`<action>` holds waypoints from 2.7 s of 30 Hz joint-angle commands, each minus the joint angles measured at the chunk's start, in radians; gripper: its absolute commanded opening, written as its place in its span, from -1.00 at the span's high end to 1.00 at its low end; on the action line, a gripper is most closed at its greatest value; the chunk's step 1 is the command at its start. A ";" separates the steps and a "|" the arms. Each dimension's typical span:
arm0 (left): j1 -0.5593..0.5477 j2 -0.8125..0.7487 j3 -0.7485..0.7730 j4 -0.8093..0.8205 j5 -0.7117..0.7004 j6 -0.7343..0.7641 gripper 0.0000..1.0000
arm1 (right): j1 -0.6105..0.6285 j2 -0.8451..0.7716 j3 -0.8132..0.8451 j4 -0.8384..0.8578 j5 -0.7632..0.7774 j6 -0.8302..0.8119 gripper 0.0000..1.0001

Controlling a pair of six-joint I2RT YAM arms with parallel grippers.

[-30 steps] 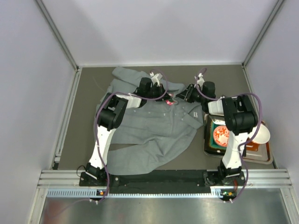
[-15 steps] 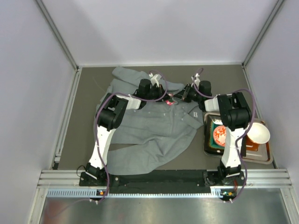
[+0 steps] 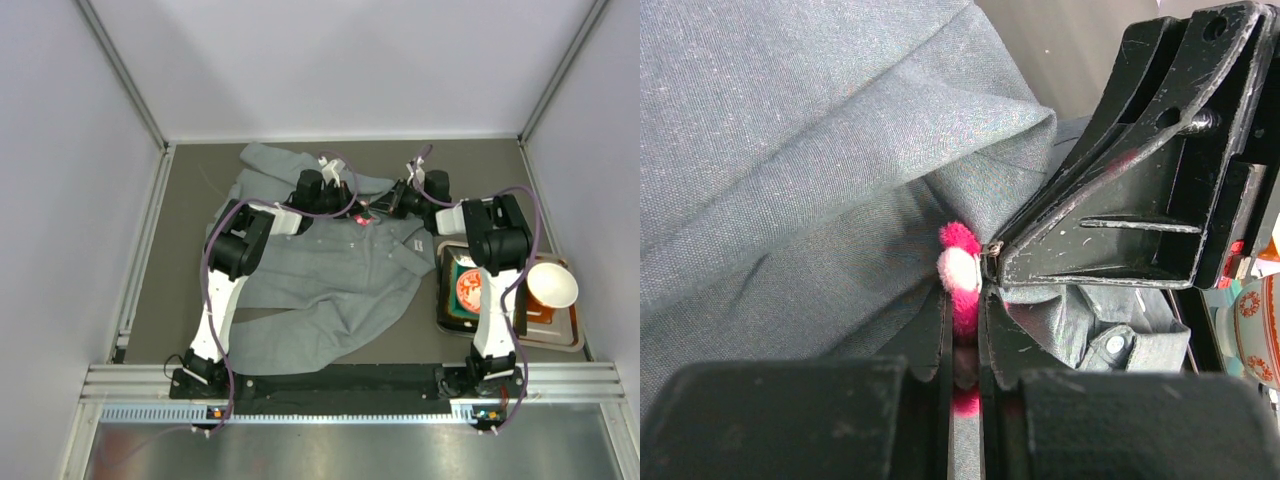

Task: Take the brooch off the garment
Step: Open the brooch with the flattened clothing.

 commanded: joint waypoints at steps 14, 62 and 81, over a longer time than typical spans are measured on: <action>-0.019 0.001 0.044 -0.144 -0.001 0.130 1.00 | 0.011 0.102 0.138 -0.044 -0.189 0.071 1.00; -0.033 0.018 0.081 -0.182 0.035 0.178 1.00 | 0.060 0.131 0.333 -0.598 -0.156 -0.327 1.00; -0.028 0.021 0.070 -0.173 0.033 0.142 1.00 | -0.010 0.021 0.126 -0.150 -0.092 -0.055 0.48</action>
